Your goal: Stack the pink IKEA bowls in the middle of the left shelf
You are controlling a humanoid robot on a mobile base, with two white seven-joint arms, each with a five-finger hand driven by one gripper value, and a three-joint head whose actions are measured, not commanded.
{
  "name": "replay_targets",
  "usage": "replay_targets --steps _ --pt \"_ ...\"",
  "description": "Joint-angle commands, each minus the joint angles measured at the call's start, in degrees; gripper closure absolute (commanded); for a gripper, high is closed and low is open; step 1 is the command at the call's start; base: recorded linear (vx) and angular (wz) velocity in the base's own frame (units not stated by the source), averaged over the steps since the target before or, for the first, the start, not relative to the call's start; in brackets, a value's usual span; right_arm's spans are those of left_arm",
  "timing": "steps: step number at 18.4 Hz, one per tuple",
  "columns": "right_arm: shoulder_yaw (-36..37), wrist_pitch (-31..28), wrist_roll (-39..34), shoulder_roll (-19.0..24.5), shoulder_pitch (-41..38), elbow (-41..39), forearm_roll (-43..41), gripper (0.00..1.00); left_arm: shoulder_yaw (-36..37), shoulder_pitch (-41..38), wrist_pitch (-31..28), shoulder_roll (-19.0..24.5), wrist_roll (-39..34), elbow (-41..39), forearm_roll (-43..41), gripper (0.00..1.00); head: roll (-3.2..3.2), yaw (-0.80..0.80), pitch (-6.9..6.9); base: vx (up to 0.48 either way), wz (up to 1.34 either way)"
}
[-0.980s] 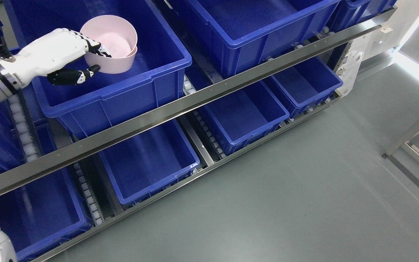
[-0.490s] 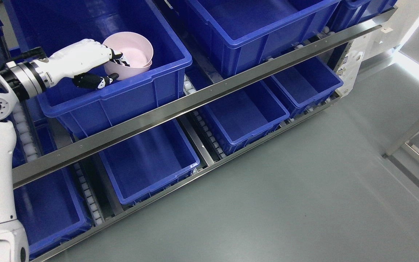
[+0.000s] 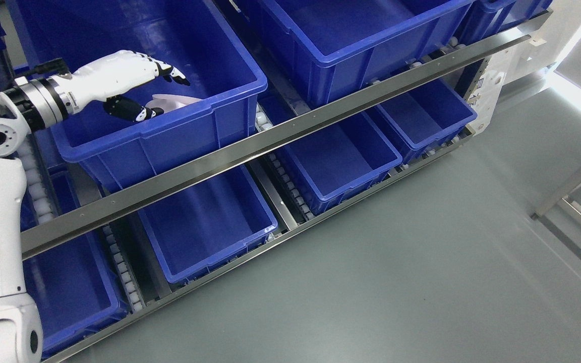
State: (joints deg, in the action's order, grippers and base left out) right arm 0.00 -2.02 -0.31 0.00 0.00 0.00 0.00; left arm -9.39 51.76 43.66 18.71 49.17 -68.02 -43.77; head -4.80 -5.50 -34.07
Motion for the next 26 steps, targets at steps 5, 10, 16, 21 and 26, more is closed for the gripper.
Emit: replay_targets --steps 5,10,16,21,26 --pt "0.62 0.09 -0.04 -1.00 -1.67 -1.93 0.00 0.00 -10.38 8.80 -10.84 -15.77 -6.26 -0.60 13.77 0.36 0.00 0.00 0.00 0.000 0.00" --pt "0.70 0.00 -0.04 -1.00 -1.67 -1.93 0.00 0.00 5.03 6.18 -19.73 -17.71 -26.61 -2.99 31.15 0.15 0.00 0.00 0.00 0.000 0.00" --pt "0.62 0.09 -0.04 -1.00 -1.67 -1.93 0.00 0.00 36.85 -0.76 -23.35 -17.71 -57.52 -8.24 55.60 0.07 0.00 0.00 0.00 0.001 0.00" --pt "0.70 0.00 -0.04 -1.00 -1.67 -1.93 0.00 0.00 49.72 -9.29 -21.69 -17.71 -56.90 -16.08 57.48 0.05 0.00 0.00 0.00 0.008 0.03" --pt "0.70 0.09 -0.04 -1.00 -1.67 -1.93 0.00 0.00 53.85 -16.32 -21.95 -17.71 -51.03 -18.98 57.57 0.05 0.00 0.00 0.00 -0.003 -0.02"
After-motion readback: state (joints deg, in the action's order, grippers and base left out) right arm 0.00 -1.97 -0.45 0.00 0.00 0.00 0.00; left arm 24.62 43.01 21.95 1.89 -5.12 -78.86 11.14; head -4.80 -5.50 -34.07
